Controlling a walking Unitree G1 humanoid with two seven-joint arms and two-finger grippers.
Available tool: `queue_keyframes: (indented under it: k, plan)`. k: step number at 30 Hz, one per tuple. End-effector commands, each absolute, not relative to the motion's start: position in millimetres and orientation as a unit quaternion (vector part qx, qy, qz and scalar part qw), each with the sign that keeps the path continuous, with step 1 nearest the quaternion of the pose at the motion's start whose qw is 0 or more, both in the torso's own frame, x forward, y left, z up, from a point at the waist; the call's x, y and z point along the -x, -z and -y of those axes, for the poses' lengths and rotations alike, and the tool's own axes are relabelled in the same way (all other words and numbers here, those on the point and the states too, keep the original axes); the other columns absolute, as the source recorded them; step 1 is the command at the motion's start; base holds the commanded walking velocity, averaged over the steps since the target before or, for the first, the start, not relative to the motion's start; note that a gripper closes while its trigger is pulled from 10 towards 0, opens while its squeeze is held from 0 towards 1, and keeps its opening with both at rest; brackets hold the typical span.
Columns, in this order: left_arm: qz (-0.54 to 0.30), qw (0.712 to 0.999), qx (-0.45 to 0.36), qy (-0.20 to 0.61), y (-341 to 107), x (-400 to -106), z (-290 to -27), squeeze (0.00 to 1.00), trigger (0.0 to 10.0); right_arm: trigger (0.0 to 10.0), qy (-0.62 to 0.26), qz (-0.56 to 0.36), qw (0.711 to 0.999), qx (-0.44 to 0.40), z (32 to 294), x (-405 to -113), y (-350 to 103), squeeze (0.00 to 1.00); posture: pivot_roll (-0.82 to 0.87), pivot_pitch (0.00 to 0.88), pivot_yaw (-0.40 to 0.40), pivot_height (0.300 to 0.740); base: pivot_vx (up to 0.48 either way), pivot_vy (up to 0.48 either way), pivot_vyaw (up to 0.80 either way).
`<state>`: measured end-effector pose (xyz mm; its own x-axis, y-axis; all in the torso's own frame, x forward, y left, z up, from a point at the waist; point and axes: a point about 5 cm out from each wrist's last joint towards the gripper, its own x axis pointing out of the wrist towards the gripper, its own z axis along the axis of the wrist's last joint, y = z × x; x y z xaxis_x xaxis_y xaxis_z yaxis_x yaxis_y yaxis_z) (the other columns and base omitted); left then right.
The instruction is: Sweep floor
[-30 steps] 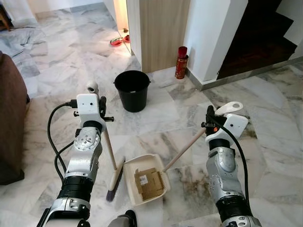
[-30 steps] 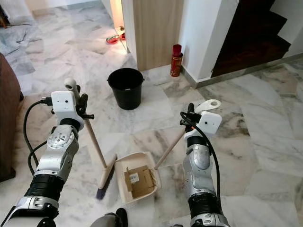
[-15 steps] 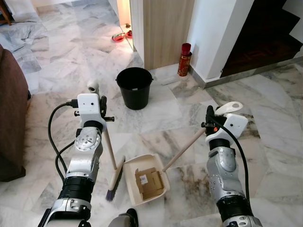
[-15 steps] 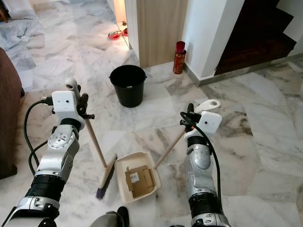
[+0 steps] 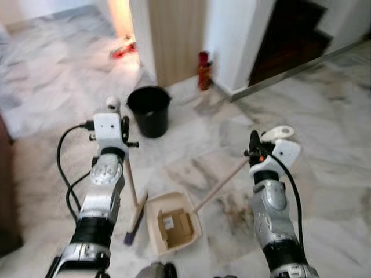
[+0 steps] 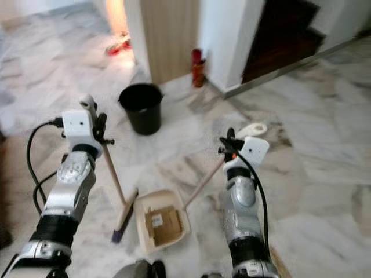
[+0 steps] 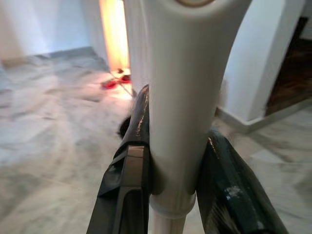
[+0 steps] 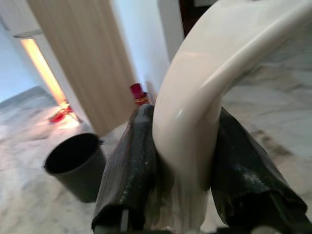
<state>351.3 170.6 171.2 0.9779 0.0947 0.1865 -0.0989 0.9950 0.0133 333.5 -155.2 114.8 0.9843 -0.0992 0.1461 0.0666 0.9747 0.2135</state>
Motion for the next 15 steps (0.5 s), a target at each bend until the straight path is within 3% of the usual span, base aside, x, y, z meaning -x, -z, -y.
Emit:
queue_keyframes:
  k: [1, 11, 15]
  plan:
    - [0.116, 0.992, -0.010, -0.045, -180.2, -350.2, -169.0, 0.00, 10.0, 10.0, 0.041, 0.091, 0.988, -0.119, 152.9, -335.7, -122.0, 0.00, 0.04, 0.145, 0.015, 0.740, 0.000, 0.000, -0.80]
    - [0.120, 0.992, -0.009, -0.048, -182.1, -349.8, -169.3, 0.00, 10.0, 10.0, 0.041, 0.090, 0.988, -0.121, 153.3, -335.8, -121.9, 0.00, 0.04, 0.149, 0.013, 0.740, 0.000, 0.000, -0.80]
    - [0.120, 0.991, -0.008, -0.052, -182.6, -350.1, -170.3, 0.00, 10.0, 10.0, 0.040, 0.097, 0.987, -0.120, 153.5, -336.0, -123.6, 0.00, 0.04, 0.155, 0.012, 0.740, 0.000, 0.000, -0.12]
